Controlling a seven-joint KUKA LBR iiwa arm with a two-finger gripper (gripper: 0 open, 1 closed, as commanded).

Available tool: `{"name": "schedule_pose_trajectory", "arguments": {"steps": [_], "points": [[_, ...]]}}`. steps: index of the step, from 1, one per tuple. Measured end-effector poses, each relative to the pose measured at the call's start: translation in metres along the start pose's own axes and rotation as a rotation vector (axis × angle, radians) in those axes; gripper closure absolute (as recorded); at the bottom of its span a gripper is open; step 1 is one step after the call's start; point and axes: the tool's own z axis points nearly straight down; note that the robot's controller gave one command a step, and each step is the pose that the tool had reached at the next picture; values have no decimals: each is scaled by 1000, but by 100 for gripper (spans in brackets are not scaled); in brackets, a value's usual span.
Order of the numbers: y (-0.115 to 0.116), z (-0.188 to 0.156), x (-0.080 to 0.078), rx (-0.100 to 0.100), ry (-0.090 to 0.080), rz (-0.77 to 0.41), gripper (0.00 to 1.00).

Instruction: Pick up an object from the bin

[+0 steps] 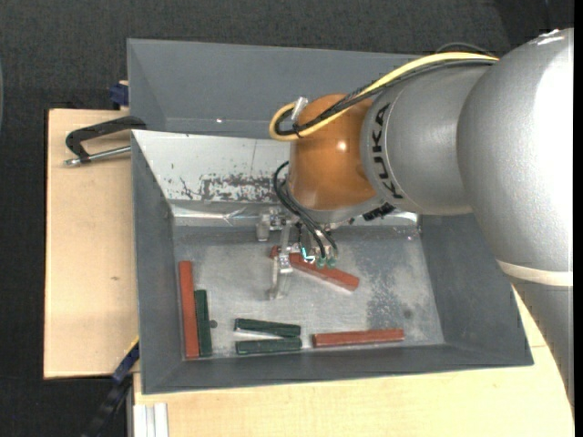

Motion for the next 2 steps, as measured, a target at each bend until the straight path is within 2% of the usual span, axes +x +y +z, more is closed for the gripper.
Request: {"name": "schedule_pose_trajectory", "arguments": {"steps": [2], "points": [[0, 0, 0, 0, 0, 0, 0]]}}
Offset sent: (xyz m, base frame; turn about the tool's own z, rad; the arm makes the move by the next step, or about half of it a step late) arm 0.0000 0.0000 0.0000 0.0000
